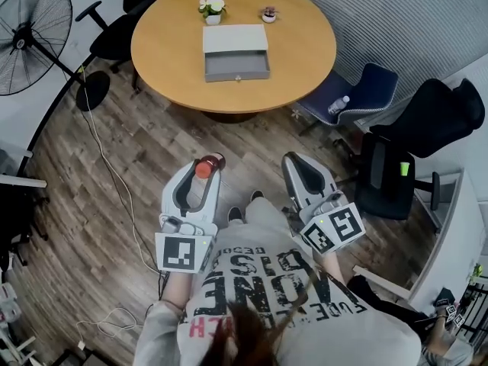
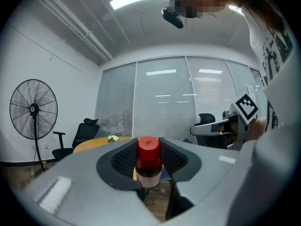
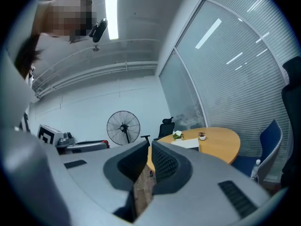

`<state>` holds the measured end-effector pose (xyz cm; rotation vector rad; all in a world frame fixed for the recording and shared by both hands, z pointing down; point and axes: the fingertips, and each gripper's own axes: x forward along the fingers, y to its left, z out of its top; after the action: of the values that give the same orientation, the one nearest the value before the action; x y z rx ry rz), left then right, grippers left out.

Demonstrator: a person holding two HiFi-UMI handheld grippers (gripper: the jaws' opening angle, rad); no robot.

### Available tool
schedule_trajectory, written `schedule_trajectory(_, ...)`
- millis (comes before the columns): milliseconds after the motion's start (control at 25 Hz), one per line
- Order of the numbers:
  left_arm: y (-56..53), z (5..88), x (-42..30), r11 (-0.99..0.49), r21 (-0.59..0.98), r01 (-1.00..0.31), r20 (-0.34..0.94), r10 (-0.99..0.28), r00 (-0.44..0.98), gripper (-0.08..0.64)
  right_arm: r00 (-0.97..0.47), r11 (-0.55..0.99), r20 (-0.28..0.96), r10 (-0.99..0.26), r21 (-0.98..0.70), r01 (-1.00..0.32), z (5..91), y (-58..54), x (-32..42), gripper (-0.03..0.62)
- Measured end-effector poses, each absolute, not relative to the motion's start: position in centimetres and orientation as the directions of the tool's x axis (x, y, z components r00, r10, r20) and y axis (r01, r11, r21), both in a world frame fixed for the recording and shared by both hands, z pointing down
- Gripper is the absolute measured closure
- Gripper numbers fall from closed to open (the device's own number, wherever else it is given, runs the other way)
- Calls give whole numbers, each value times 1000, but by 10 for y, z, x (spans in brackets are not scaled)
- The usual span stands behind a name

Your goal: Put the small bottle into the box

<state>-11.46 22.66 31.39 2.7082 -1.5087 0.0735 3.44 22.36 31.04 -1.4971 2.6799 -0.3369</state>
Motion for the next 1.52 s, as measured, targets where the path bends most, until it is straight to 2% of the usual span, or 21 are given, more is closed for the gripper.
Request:
schedule_trajectory(240, 193, 326, -114, -500, 37, -865, 108, -859, 501, 414, -547, 517, 78, -834, -239, -822, 320, 182, 34, 561)
schedule_trajectory(400, 159, 317, -109, -485, 17, -874, 63, -872, 485, 413, -570, 540, 80, -818, -237, -808, 320, 143, 38, 561)
schedule_trajectory(680, 105, 320, -93, -436, 24, -899, 88, -895, 437, 413, -601, 570, 81, -795, -235, -787, 317, 80, 56, 561)
schedule_trajectory(840, 79, 316, -87, -410, 10, -912, 47, -911, 410, 414, -617, 583, 98, -781, -241, -776, 322, 54, 66, 561)
schedule_trajectory(1200, 36, 315, -68, -360, 12, -933, 15, -933, 360, 414, -652, 620, 91, -753, -234, -749, 323, 13, 88, 561)
schedule_trajectory(1520, 18, 309, -51, -376, 5, -927, -2, -927, 376, 413, -629, 591, 114, -769, -250, -767, 333, 2, 109, 561)
